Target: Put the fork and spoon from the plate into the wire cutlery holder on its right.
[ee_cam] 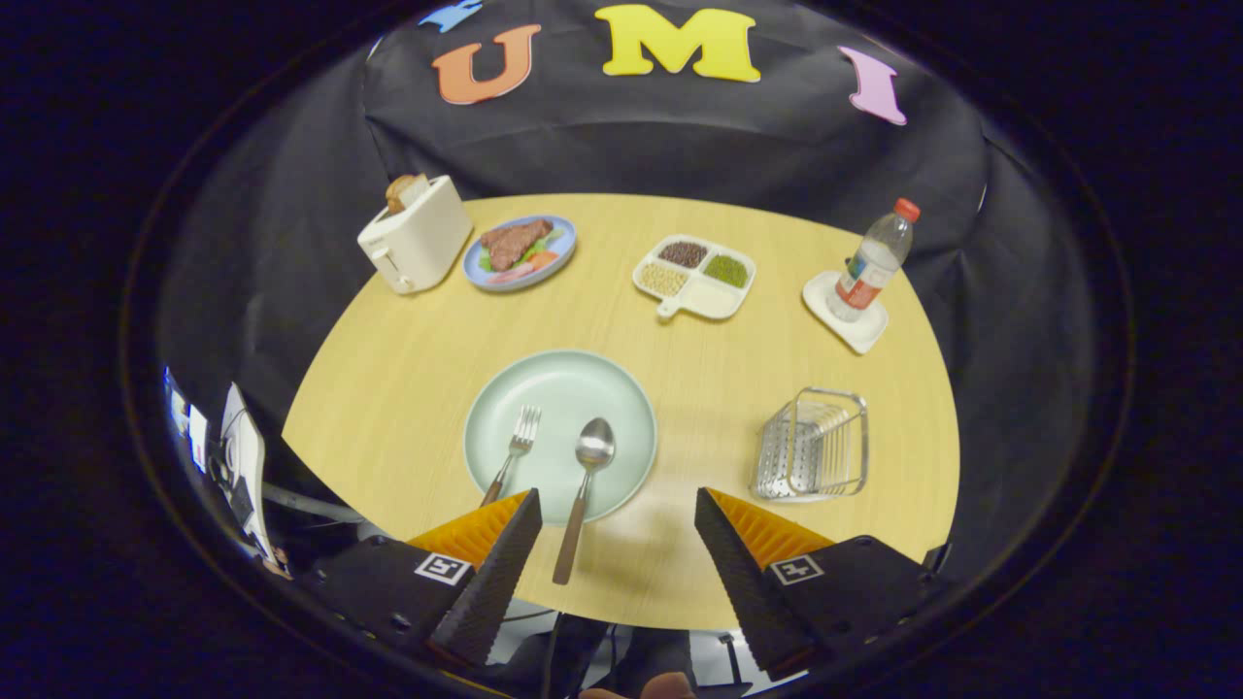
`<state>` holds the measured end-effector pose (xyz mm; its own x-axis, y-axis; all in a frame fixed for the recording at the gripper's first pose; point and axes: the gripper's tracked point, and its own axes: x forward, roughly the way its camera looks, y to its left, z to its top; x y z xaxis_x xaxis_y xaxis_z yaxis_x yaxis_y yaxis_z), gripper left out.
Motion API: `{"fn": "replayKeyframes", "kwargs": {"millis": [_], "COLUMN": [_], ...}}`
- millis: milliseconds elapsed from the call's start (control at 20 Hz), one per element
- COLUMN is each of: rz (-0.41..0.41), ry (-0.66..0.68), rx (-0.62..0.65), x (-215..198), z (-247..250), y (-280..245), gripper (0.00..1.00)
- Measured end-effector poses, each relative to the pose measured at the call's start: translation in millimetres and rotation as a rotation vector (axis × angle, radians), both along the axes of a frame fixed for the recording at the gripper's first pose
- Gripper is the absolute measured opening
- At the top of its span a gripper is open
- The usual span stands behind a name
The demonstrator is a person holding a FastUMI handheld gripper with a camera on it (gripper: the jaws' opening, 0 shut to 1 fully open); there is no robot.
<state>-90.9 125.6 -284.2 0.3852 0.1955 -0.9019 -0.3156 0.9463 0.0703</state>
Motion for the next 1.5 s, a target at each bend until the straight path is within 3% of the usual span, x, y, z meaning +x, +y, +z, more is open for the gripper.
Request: {"fn": "replayKeyframes", "kwargs": {"millis": [350, 500, 650, 700, 800, 850, 900, 1000, 1050, 1100, 1200, 1500], "rz": [-0.049, -0.078, -0.092, -0.088, -0.096, -0.103, -0.102, -0.087, -0.089, -0.089, -0.081, -0.049], "ry": [0.23, 0.297, 0.35, 0.368, 0.384, 0.383, 0.381, 0.396, 0.405, 0.41, 0.408, 0.382], "rx": [-0.055, -0.071, -0.054, -0.06, -0.084, -0.09, -0.092, -0.079, -0.068, -0.046, -0.023, 0.038], "x": [-39.3, -50.7, -55.0, -55.2, -52.3, -51.7, -50.4, -53.8, -53.8, -53.1, -53.6, -51.8], "z": [-67.2, -89.6, -106.2, -112.1, -116.7, -117.6, -117.1, -113.5, -111.7, -111.0, -103.3, -63.9], "y": [16.7, 20.5, 27.3, 27.7, 25.5, 26.4, 28.0, 30.7, 32.0, 34.5, 35.7, 36.6], "gripper": [0.97, 0.82, 0.79, 0.67, 0.59, 0.48, 0.24, 0.12, 0.12, 0.04, 0.0, 0.0]}}
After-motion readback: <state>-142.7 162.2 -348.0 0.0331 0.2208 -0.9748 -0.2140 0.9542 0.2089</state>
